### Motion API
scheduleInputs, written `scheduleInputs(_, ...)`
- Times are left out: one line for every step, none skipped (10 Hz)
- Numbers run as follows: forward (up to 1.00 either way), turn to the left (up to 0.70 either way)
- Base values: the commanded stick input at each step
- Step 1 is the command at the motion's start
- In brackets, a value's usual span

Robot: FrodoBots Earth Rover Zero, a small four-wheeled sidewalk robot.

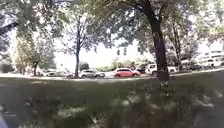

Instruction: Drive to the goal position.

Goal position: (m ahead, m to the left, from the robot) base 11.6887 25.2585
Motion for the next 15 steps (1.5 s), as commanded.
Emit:
scheduleInputs(0.7, 0.0)
scheduleInputs(0.7, 0.0)
scheduleInputs(0.7, 0.0)
scheduleInputs(0.7, 0.0)
scheduleInputs(0.7, 0.0)
scheduleInputs(0.7, 0.0)
scheduleInputs(0.7, 0.0)
scheduleInputs(0.7, 0.0)
scheduleInputs(0.7, 0.11)
scheduleInputs(0.7, 0.26)
scheduleInputs(0.7, 0.35)
scheduleInputs(0.7, 0.35)
scheduleInputs(0.0, 0.0)
scheduleInputs(0.0, 0.0)
scheduleInputs(0.0, 0.0)
